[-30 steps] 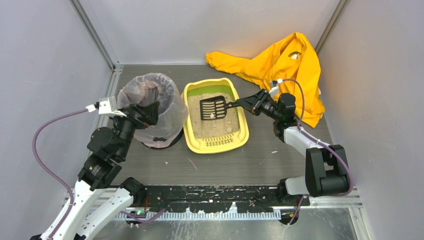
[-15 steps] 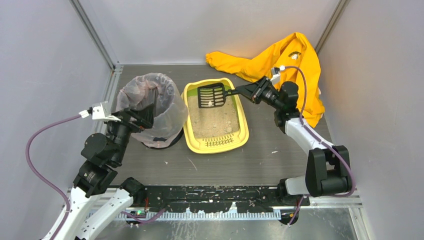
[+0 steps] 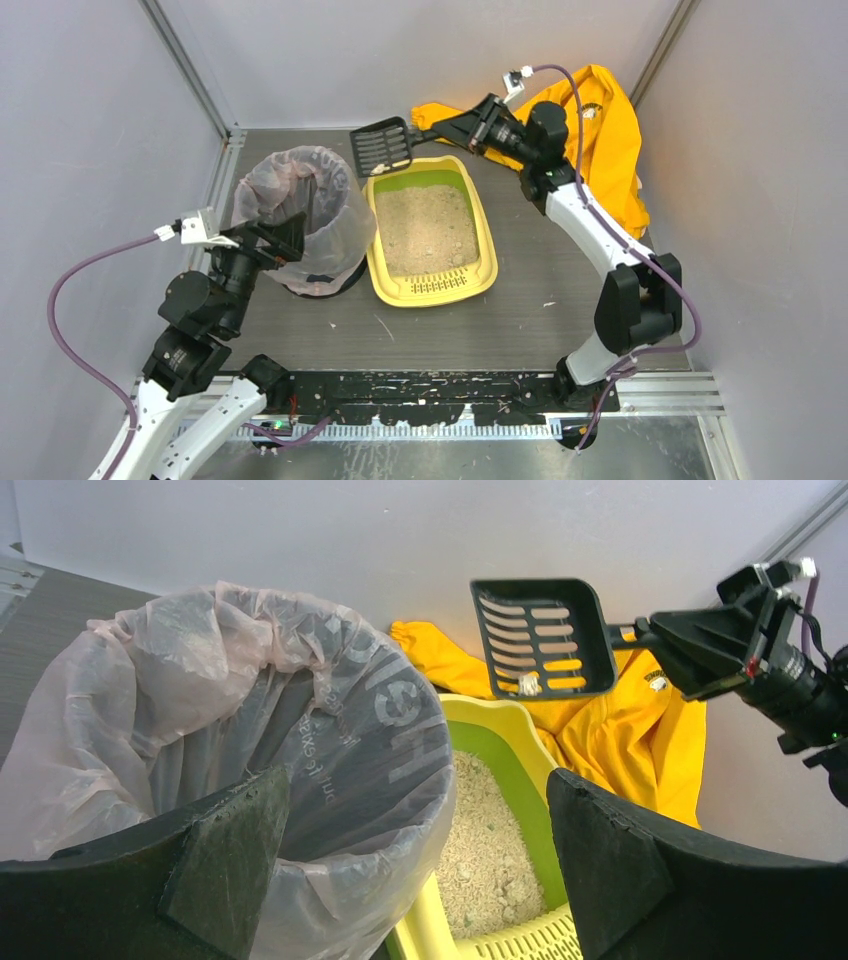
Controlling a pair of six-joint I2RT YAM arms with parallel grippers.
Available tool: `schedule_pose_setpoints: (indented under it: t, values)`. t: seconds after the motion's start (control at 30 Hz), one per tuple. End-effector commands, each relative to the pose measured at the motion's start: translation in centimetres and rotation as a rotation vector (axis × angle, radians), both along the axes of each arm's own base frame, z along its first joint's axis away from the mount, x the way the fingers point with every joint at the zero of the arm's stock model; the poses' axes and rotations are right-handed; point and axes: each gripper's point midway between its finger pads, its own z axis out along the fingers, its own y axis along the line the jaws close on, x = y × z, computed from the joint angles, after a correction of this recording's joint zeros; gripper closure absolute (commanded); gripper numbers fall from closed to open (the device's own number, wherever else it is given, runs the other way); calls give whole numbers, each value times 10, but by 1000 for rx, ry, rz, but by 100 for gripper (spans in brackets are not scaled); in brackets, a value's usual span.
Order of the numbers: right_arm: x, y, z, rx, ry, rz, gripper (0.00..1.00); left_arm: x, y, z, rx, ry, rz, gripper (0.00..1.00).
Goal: Clean the litter box
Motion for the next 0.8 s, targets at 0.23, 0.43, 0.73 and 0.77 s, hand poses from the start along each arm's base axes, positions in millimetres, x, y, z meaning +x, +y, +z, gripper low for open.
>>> schedule_pose_setpoints:
  t: [0.23, 0.43, 0.73, 0.77]
  values:
    - [9, 73, 38, -69, -119, 109, 99, -10, 14, 13, 3, -38, 39, 0]
    - [8, 100, 46, -122, -164, 157, 99, -9, 16, 9, 16, -24, 49, 0]
    - [-14, 130, 46, -453, -381, 121, 99, -5, 13, 6, 28, -12, 44, 0]
    - [-15, 133, 48, -474, -398, 114, 99, -5, 12, 5, 29, -10, 44, 0]
